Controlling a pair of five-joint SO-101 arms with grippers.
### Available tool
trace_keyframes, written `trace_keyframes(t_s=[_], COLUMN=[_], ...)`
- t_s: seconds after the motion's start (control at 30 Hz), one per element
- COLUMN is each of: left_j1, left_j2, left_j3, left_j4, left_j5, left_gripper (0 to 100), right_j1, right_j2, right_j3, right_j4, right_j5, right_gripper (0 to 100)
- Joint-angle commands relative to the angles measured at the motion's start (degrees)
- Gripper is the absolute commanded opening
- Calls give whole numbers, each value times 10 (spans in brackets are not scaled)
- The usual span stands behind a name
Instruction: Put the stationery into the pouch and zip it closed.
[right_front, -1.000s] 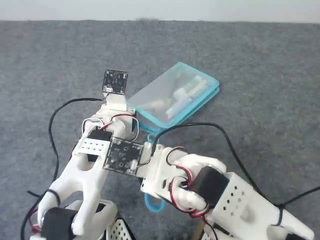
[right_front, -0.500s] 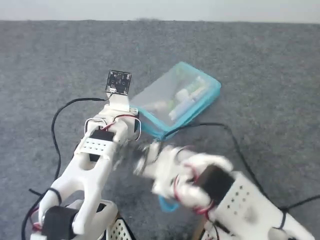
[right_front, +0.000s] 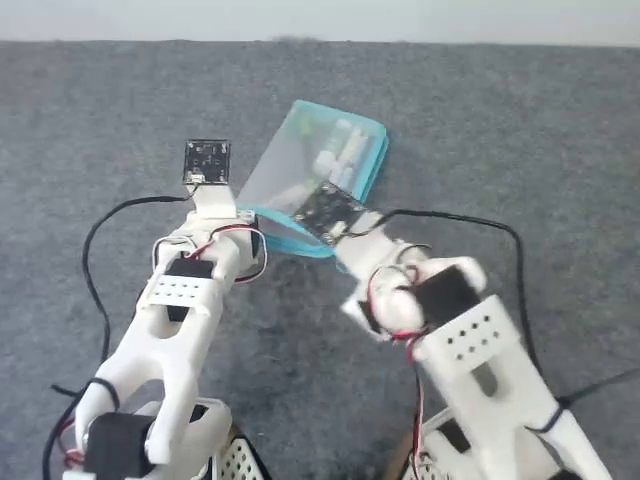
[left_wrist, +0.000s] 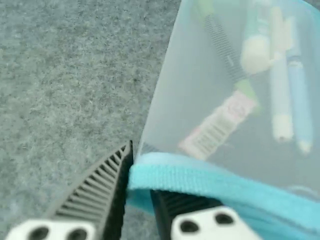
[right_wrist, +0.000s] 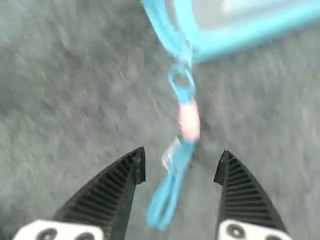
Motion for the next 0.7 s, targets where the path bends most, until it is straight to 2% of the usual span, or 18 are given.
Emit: trace_keyframes(t_s=[0.0,0.13,0.3,0.4,0.6,0.67], left_j1=[-9,-8,-7,-7,-4,-4], left_j2=[-11,-12,-12,-12,-12,-12], left_j3=[-20,-20,-20,-20,-20,-20], left_j4=[2,2,2,2,2,2], left_j5=[11,11,11,11,9,8], left_gripper=[9,9,9,9,9,9], right_j1=[-50,-55,-30,-6,34,37], right_j2=[-11,32,102,142,218,231], right_j3=[36,106,90,76,36,22], right_j4=[-102,-219,-275,-317,-337,-336], right_j5=[-20,-22,-27,-56,-69,-69], right_gripper=[227,230,230,230,224,169])
